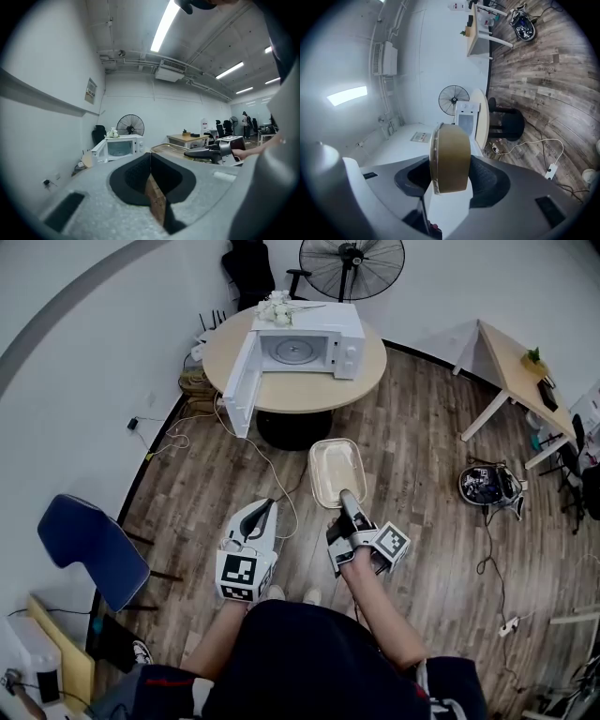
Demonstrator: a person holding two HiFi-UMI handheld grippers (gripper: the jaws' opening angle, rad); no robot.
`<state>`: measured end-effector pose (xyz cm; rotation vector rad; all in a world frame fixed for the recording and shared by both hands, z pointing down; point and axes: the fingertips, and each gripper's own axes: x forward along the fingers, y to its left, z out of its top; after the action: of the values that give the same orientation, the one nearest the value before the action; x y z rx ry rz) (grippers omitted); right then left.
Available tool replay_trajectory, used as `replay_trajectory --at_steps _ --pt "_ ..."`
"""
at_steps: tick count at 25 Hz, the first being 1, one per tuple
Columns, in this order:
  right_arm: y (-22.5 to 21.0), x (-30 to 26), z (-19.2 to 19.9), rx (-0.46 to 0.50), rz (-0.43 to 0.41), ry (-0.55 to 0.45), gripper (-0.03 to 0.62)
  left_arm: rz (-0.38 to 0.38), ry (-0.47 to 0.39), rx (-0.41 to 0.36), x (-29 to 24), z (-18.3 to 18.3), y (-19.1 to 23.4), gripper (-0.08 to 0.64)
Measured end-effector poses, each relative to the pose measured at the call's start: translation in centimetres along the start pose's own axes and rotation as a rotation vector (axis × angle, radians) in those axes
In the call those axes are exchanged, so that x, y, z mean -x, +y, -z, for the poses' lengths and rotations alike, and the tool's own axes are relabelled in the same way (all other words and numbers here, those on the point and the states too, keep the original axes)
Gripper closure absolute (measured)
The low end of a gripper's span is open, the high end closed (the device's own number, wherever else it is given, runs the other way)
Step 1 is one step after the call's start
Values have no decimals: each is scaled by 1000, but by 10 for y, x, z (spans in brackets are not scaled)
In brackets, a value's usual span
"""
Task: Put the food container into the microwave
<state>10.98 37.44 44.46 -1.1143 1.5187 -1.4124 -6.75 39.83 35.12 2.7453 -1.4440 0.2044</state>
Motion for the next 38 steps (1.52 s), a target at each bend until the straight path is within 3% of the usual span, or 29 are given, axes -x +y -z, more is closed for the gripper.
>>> replay_trajectory --at_steps 8,20,27,38 --pt "-13 3 -2 3 22 61 370 -41 24 3 0 14 -12 543" --pt "-34 -1 -20 -45 29 38 370 -26 60 7 -19 29 -18 543" --pt "-38 -39 -31 -57 25 25 370 -10 69 -2 -54 29 6 543" --pt "-34 -145 -57 -63 33 7 370 11 67 -61 -139 10 76 542"
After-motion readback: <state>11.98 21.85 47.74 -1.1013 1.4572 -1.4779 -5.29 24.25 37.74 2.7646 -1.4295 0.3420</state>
